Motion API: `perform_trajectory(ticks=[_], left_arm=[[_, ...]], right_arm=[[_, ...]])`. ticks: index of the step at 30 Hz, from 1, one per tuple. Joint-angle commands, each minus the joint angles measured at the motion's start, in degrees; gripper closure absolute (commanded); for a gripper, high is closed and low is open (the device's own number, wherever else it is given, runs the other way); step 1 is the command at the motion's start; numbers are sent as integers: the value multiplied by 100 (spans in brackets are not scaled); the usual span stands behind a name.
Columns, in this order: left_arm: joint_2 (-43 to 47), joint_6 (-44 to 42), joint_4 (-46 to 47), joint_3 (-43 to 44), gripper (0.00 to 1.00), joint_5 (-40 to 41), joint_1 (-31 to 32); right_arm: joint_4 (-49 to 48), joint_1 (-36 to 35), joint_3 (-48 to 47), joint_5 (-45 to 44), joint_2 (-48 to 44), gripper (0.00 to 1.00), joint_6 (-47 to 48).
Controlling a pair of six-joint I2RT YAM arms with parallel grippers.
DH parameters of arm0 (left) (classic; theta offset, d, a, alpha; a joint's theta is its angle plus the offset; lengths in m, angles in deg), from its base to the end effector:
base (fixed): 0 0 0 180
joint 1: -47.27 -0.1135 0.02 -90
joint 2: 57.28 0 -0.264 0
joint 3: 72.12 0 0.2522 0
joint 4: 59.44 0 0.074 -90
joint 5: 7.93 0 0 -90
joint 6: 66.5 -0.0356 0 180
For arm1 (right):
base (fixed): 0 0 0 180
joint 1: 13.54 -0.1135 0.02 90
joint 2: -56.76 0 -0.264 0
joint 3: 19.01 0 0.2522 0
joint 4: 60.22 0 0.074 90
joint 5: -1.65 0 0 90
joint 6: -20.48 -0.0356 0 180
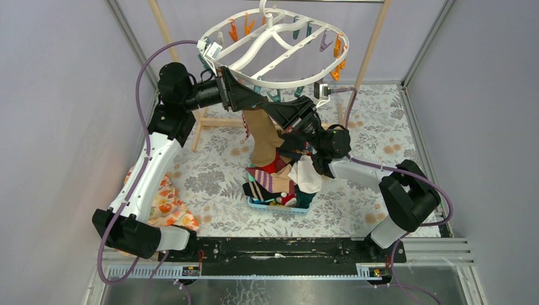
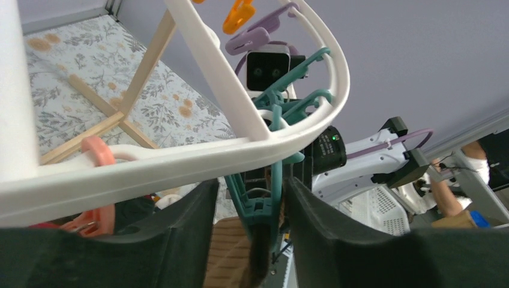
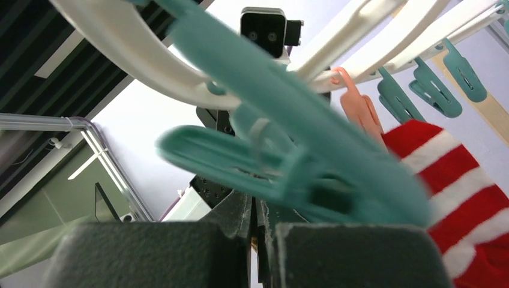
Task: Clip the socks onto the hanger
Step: Clamp the sock onto the hanger.
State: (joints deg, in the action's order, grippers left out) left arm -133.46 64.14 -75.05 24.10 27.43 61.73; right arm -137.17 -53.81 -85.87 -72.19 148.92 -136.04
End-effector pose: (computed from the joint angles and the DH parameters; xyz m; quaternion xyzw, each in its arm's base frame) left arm 0.2718 -0.1001 0.4636 0.1914 0.6641 -0.5780 0.4339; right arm 0.2416 0.2177 0.3544 -0.0554 0.3468 0.7782 0.5206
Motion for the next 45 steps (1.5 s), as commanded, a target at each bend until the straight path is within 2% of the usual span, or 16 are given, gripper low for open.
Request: perform_trajectory(ticks=[1, 4, 6, 8, 13, 19, 22, 24, 26, 27, 28, 30, 31, 37, 45], left_arm=[[161, -189, -114, 96, 38, -40, -4], [185, -308, -263, 142, 22, -48, -7], [224, -423, -387, 157, 18, -48, -9], [263, -564, -535, 151, 18, -75, -13], [510, -963, -936, -159, 18, -208, -51], [757, -1092, -1039, -591, 21, -457, -75], [798, -1115, -1025, -671, 27, -452, -75], [797, -1127, -975, -738, 35, -431, -75], [794, -1182, -970, -736, 51, -336, -75], [792, -1216, -996, -707, 65, -266, -75], [782, -1245, -1032, -668, 76, -173, -81], [768, -1300, -1118, -559, 89, -93, -83], [756, -1342, -1175, -505, 93, -70, -84], [811, -1615, -1589, -288, 94, -73, -84], [831, -1663, -1792, -90, 94, -60, -84]], right_arm=[[-483, 25, -334, 29, -29, 96, 11], [-424, 28, -350, -14, -42, 81, 58], [-383, 27, -338, -45, -68, 73, 85], [-304, 20, -285, -81, -119, 64, 131], [-9, 21, 74, -229, -428, 51, 374], [266, 25, 306, -298, -689, 43, 553], [272, 24, 292, -264, -674, 43, 521], [278, 20, 283, -231, -673, 42, 510], [343, 24, 325, -235, -734, 40, 536], [414, 24, 378, -252, -787, 38, 576], [501, 33, 458, -301, -859, 36, 628], [703, 44, 646, -399, -1036, 32, 769], [844, 64, 744, -451, -1129, 30, 844], [1920, 120, 1109, -634, -1623, 24, 1504], [1974, 295, 490, -575, -1298, 21, 1854]])
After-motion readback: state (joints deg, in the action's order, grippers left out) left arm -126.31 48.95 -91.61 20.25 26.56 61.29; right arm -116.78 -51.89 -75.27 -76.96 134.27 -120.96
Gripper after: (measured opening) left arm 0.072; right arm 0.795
